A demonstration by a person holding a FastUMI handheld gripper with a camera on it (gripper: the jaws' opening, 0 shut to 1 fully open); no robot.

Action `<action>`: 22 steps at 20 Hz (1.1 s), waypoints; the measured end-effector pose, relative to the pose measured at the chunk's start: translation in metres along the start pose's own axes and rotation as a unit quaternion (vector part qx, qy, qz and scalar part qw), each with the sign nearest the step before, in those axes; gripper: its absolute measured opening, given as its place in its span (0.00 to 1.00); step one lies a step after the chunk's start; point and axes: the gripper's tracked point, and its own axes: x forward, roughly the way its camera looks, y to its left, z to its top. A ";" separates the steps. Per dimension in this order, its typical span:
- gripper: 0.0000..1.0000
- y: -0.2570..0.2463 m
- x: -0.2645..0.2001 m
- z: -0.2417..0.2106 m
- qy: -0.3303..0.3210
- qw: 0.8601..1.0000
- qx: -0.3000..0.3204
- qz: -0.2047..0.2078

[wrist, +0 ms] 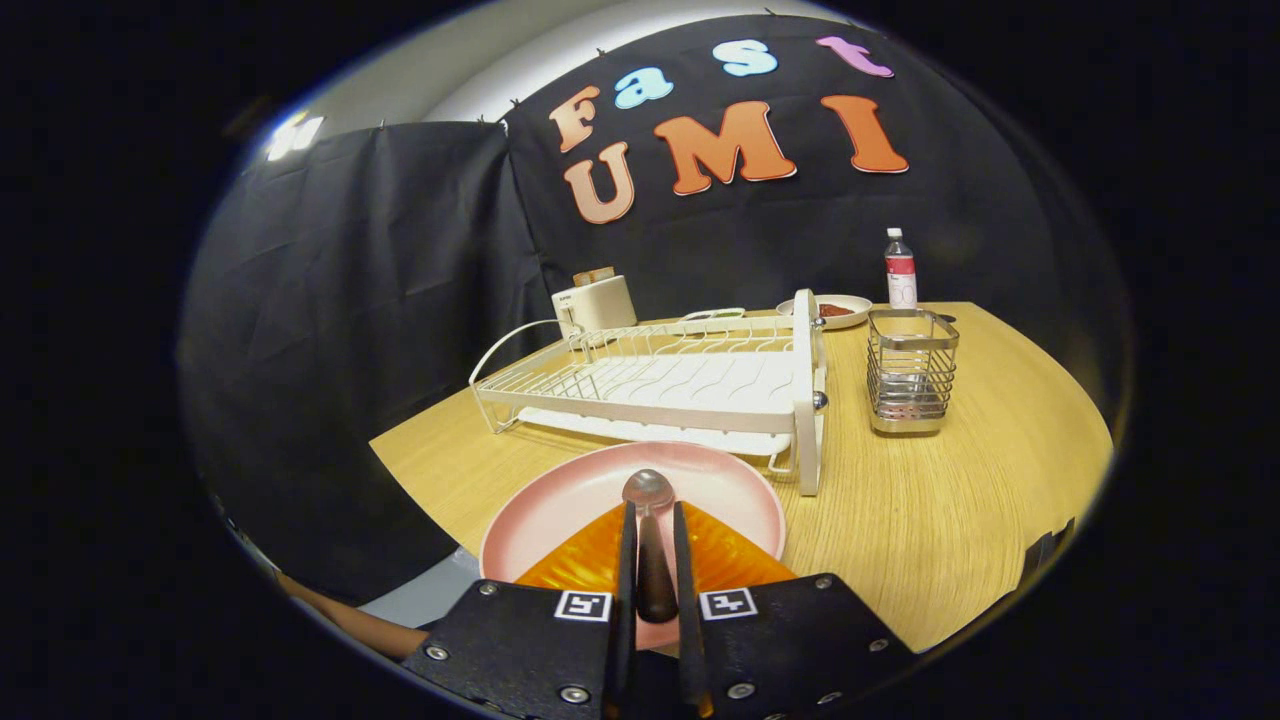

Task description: Take the plate from the dish rack, then take the spoon from the basket and place it into the plate.

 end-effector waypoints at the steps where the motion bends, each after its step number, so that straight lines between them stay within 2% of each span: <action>1: 0.23 -0.002 0.000 0.003 -0.001 1.000 0.006 -0.005; 4: 0.34 -0.005 -0.008 0.031 -0.032 0.999 0.013 -0.019; 7: 0.52 -0.007 -0.013 0.065 -0.071 0.997 0.006 -0.035; 10: 0.64 -0.005 -0.022 0.101 -0.116 0.992 -0.001 -0.045; 13: 0.80 -0.017 -0.034 0.136 -0.168 0.982 -0.013 -0.083; 17: 0.89 -0.017 -0.052 0.171 -0.220 0.968 -0.028 -0.116; 22: 0.92 -0.011 -0.057 0.216 -0.254 0.957 -0.045 -0.130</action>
